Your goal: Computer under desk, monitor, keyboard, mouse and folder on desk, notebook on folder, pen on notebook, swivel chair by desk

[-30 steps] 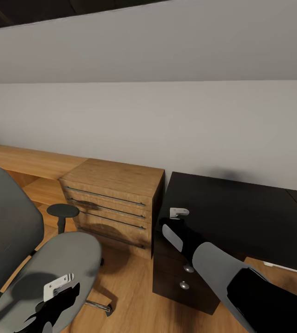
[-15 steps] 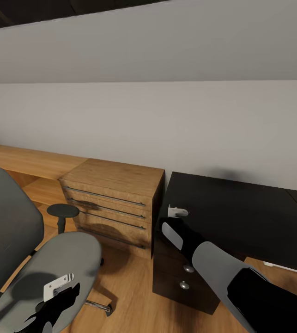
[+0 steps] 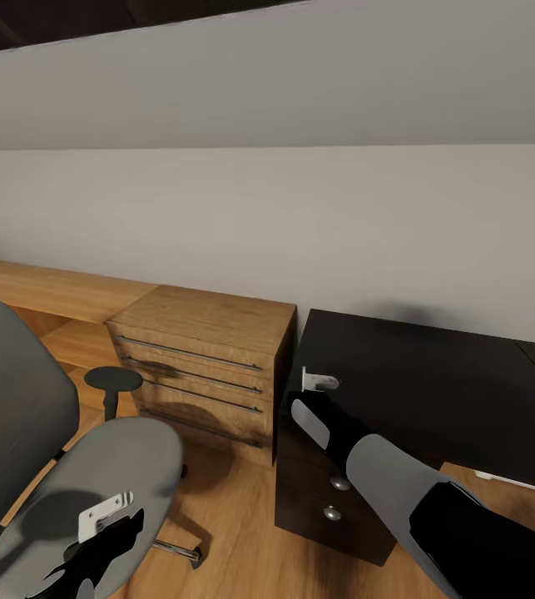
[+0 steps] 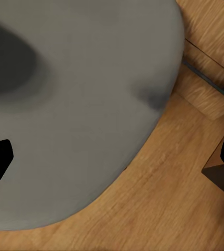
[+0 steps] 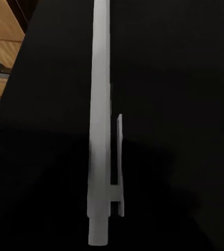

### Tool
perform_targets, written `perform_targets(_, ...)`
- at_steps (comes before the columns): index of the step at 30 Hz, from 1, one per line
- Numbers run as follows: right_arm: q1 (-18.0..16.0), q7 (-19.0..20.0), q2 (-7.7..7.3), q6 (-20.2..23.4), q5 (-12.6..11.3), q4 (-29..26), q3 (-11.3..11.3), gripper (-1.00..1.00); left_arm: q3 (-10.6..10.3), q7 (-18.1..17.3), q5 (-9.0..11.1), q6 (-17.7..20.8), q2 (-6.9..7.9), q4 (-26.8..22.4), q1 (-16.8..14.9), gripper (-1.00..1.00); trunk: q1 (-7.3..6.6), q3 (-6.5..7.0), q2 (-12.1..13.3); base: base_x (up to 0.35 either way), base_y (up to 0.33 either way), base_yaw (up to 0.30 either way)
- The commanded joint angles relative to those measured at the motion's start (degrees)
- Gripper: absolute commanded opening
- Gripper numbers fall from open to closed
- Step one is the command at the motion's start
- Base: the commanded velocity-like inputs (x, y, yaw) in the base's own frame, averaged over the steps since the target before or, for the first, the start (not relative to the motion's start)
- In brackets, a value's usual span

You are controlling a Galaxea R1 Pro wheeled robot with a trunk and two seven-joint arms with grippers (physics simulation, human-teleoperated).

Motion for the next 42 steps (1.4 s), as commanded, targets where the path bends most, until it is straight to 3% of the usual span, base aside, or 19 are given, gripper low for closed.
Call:
perform_targets(1,0.00,-0.28,0.00,0.43,-1.97,2.83,0.13,-1.00,0.02,0.36,0.57,0.28,-0.03,-0.08,-0.02,1.00,0.01,-0.07,-0.02,0.000,0.000,0.000)
perform_targets(25,0.00,-0.28,0.00,0.43,-1.97,2.83,0.11,-1.00,0.02,0.19,0.54,0.28,-0.03,0.01,-0.02,1.00,0.01,-0.07,-0.02,0.000,0.000,0.000)
perform_targets(34,0.00,-0.35,0.00,0.43,-1.93,0.98,0.24,-1.00,-0.49,0.19,0.44,0.08,-0.03,1.83,-0.02,1.00,-1.97,1.55,3.59,0.000,0.000,0.000)
perform_targets(42,0.00,-0.58,-0.01,0.50,-2.01,-4.29,0.41,-1.00,-3.78,0.48,0.34,-0.07,0.12,3.32,-0.02,1.00,-3.73,2.98,6.80,0.000,0.000,0.000)
